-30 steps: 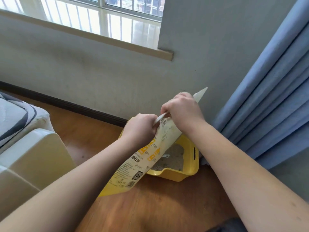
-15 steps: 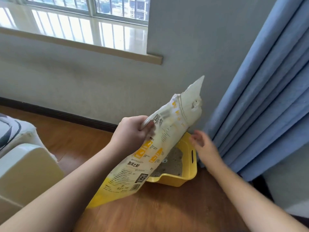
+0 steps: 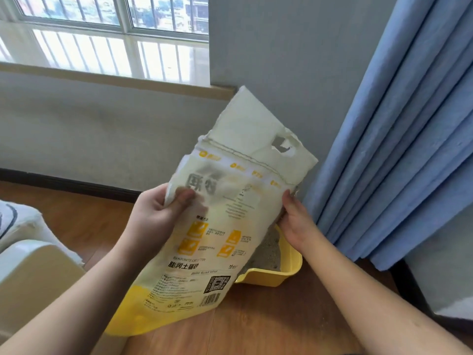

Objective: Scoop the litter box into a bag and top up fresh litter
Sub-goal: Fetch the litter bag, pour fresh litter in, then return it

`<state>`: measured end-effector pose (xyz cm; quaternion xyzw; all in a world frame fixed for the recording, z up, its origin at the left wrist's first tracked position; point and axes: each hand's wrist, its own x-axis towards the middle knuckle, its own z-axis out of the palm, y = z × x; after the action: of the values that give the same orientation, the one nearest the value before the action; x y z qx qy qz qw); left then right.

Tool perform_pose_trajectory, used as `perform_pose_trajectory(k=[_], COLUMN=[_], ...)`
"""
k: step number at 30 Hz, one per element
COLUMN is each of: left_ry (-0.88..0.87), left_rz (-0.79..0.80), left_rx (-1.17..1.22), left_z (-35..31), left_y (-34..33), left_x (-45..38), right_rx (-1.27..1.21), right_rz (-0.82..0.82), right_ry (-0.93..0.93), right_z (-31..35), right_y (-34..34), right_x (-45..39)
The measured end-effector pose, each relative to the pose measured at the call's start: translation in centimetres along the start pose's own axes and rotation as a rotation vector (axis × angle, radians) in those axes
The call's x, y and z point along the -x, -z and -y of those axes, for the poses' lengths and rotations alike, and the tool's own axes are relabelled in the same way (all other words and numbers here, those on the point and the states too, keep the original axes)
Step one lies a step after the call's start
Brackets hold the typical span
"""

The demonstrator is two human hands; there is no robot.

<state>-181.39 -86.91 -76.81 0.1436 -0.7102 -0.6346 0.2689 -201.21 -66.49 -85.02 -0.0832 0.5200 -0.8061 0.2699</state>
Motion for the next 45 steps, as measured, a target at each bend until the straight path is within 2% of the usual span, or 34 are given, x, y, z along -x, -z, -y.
perform_pose_trajectory(k=[5, 12, 18, 24, 29, 37, 45], left_ry=[0.111, 0.159, 0.145, 0.135, 0.145, 0.133, 0.222], left_rz=[-0.110, -0.224, -0.227, -0.219, -0.218, -0.240, -0.255], left_rx=[0.255, 0.131, 0.073, 0.237, 0.280, 0.183, -0.023], left_z=[3.0, 5.9, 6.1, 6.0, 6.2, 6.8, 3.8], left_y=[2.3, 3.0, 3.6, 3.1, 3.0, 4.1, 5.2], left_x=[0.8, 1.0, -0.1, -0.4, -0.9, -1.4, -2.6], right_rx=[0.031, 0.258, 0.379, 0.286, 0.229, 0.230, 0.216], right_rz=[-0.006, -0.132, -0.158, -0.001, 0.167, -0.064, -0.082], right_ry=[0.139, 0.253, 0.315, 0.323, 0.284, 0.280, 0.238], right_z=[3.4, 4.9, 4.4, 6.3, 6.5, 5.5, 8.9], right_y=[-2.7, -3.8, -3.4, -4.4, -4.9, -5.1, -8.5], right_x=[0.5, 2.2, 3.1, 3.2, 2.7, 1.1, -0.8])
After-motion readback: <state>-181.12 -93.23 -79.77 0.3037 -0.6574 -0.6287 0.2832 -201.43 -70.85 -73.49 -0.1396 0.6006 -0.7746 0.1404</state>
